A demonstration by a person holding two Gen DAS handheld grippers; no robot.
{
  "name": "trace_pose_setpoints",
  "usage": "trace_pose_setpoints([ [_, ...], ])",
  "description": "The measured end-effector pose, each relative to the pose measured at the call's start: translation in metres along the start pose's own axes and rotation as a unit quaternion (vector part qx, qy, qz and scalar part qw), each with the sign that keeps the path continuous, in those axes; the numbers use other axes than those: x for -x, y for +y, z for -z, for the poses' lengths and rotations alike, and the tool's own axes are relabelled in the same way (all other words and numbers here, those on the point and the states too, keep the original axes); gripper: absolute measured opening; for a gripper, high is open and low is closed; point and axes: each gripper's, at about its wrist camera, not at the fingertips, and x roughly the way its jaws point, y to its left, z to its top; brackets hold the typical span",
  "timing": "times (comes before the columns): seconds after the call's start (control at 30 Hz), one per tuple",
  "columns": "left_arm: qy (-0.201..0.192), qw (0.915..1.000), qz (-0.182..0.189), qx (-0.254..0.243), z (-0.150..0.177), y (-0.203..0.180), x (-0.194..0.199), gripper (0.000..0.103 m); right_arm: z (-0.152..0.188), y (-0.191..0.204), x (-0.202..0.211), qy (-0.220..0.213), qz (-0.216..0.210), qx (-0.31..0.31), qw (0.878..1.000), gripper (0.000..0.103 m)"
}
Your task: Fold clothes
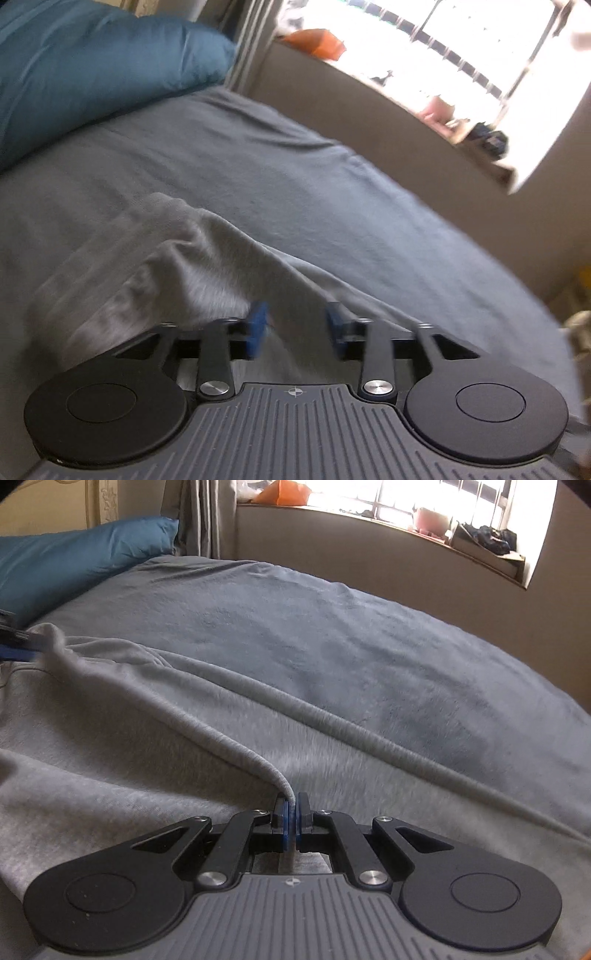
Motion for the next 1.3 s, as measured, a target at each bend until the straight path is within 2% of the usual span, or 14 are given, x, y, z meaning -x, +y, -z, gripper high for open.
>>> trace_pose_setpoints([
  [0.1,0.030,0.9989,-0.026,0.024,0.014,0.019,0.035,0.054,0.001,-0.004,-0.011,0.004,-0.006,-0.008,1.000,0.002],
  [0.23,0.074,0.9873,-0.077,0.117,0.039,0.067,0.054,0.055,-0.004,-0.013,-0.015,0.018,-0.022,-0.050,0.998,0.015],
  [0.33,0.076,0.9771,-0.084,0.180,0.053,0.100,0.054,0.056,-0.007,-0.022,0.013,-0.009,-0.080,-0.095,0.992,0.038],
  [0.43,0.057,0.9708,-0.064,0.224,0.054,0.118,0.046,0.063,-0.008,-0.033,0.052,-0.034,-0.170,-0.152,0.973,0.039],
  [0.5,0.068,0.9694,-0.055,0.229,0.052,0.121,0.035,0.069,-0.004,-0.040,0.074,-0.029,-0.258,-0.207,0.943,0.039],
  [0.57,0.071,0.9693,-0.046,0.231,0.052,0.122,0.026,0.069,0.005,-0.041,0.087,-0.003,-0.351,-0.267,0.897,0.041],
  [0.67,0.060,0.9687,-0.034,0.238,0.053,0.124,0.020,0.079,0.035,-0.026,0.085,0.059,-0.481,-0.359,0.798,0.047],
  [0.77,0.047,0.9673,-0.023,0.248,0.050,0.126,0.015,0.082,0.078,0.006,0.064,0.126,-0.529,-0.440,0.715,0.053],
  [0.83,0.038,0.9660,-0.017,0.255,0.050,0.127,0.011,0.083,0.102,0.022,0.048,0.154,-0.492,-0.474,0.713,0.054],
  [0.93,0.012,0.9640,-0.011,0.265,0.052,0.128,0.006,0.084,0.126,0.022,0.022,0.161,-0.382,-0.518,0.748,0.054],
  [1.0,-0.005,0.9652,-0.015,0.261,0.050,0.123,-0.002,0.083,0.133,0.012,0.012,0.135,-0.346,-0.554,0.745,0.053],
  [1.1,-0.029,0.9679,-0.026,0.248,0.048,0.112,-0.012,0.070,0.141,-0.007,0.005,0.081,-0.322,-0.622,0.710,0.054],
  [1.23,-0.052,0.9670,-0.050,0.244,0.052,0.101,-0.010,0.060,0.145,-0.017,-0.003,0.044,-0.299,-0.671,0.677,0.054],
  [1.3,-0.061,0.9672,-0.061,0.239,0.055,0.099,-0.009,0.046,0.143,-0.017,-0.009,0.039,-0.296,-0.684,0.666,0.053],
])
